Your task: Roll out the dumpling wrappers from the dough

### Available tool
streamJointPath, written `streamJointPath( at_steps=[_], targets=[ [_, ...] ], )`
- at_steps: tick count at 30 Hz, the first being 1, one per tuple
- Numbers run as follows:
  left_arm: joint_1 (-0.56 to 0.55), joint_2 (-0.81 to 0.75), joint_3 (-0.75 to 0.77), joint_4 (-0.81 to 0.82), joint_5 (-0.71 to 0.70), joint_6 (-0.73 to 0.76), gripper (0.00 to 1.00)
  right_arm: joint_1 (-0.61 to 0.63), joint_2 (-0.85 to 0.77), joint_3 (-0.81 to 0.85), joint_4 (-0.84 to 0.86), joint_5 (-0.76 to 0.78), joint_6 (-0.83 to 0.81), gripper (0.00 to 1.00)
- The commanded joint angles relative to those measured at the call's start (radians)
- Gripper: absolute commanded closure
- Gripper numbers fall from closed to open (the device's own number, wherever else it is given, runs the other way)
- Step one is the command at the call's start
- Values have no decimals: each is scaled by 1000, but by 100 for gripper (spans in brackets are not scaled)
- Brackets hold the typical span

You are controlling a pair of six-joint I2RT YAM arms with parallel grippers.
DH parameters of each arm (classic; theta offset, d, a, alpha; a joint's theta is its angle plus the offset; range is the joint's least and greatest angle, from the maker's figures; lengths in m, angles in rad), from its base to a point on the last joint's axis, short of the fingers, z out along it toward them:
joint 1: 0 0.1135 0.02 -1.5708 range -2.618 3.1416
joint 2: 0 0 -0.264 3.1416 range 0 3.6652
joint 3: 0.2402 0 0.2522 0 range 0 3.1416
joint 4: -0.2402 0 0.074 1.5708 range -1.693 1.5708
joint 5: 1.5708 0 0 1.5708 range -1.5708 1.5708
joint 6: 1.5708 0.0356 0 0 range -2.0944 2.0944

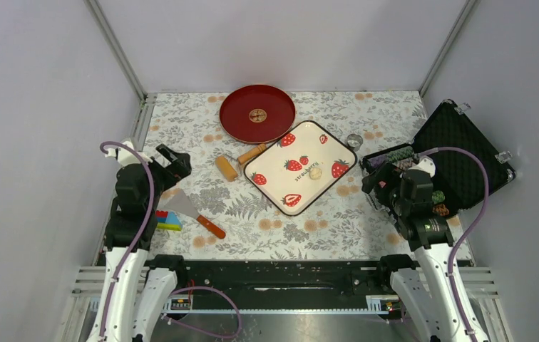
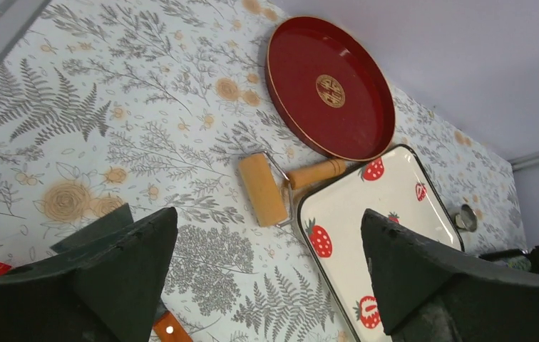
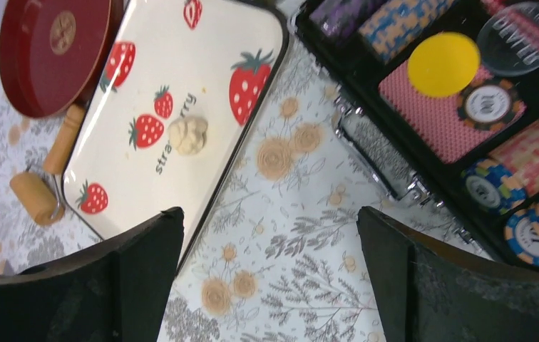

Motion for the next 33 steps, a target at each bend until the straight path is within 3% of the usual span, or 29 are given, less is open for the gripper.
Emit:
streamJointPath(
  at_steps=[1,13,19,21,26,33],
  targets=[
    [4,-26,-38,-9,81,-41,1,0,36,29,-81,-118,38,2],
    [4,157,-94,-118,331,-114,1,0,138,-21,-57,-251,51,1],
    [-13,278,-207,40,535,-249,1,1,256,-26,-56,-351,49,1],
    [-61,316,-249,164,566,-325,1,3,251,-51,-28,-362,61,1],
    [-262,448,-246,316,486,-439,3,3,196,-101,2,-342,68,1],
    [-436,694,-202,550,453,-580,18,4,146,-162,44,-339,77,1]
  ],
)
